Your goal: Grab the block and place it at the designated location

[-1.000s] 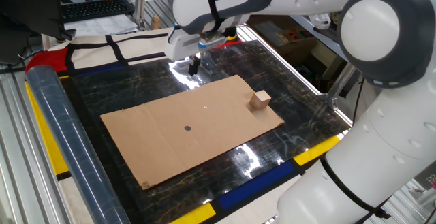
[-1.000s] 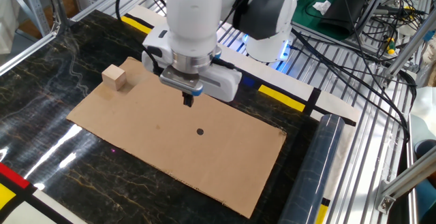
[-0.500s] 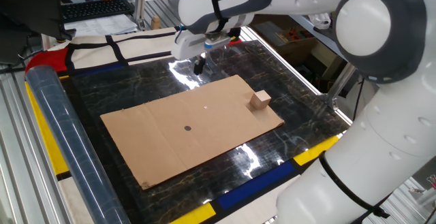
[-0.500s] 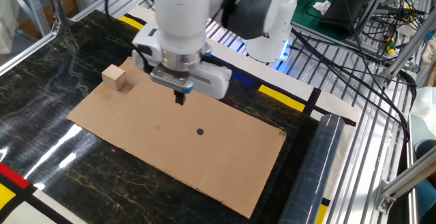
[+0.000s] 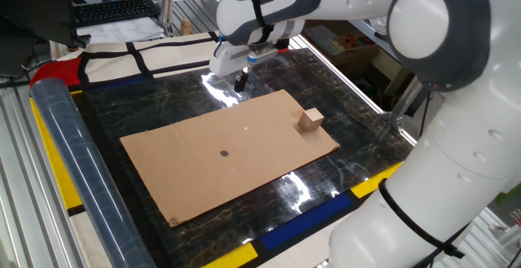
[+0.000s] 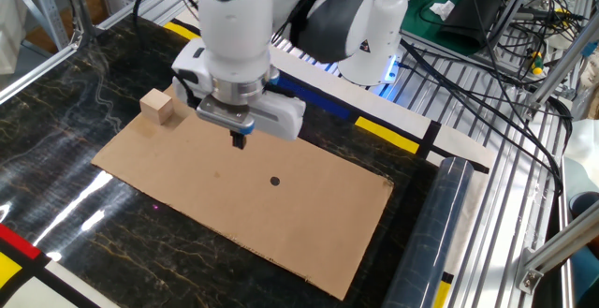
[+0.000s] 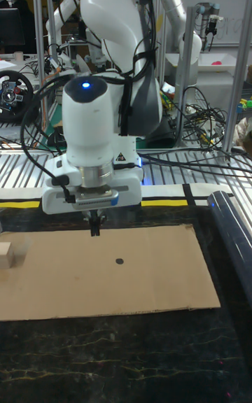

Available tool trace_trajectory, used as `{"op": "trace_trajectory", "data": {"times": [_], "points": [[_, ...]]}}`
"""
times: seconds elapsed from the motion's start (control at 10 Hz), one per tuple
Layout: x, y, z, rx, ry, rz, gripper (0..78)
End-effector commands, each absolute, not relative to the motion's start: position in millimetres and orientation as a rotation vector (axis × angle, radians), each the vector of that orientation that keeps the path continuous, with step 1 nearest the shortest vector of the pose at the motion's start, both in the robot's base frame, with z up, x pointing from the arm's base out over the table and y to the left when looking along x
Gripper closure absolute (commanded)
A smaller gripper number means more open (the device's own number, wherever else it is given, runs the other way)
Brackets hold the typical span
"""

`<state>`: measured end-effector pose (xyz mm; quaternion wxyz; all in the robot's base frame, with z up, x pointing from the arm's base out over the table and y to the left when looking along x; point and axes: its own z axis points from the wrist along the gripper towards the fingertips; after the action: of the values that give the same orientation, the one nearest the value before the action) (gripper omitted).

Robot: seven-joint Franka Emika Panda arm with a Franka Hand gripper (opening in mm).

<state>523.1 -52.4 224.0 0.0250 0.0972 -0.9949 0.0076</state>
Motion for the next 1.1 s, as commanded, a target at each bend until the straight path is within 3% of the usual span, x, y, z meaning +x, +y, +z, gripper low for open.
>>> {"op": "trace_trajectory", "data": {"times": [0.1, 0.3, 1.1], "points": [[528.9, -64.4, 218.4, 0.322, -3.086, 0.014, 77.6], [546.6, -79.3, 218.1, 0.342, -3.054, 0.010, 77.6], [537.6, -99.8, 181.9, 0.356, -3.051, -0.121, 77.6]]}}
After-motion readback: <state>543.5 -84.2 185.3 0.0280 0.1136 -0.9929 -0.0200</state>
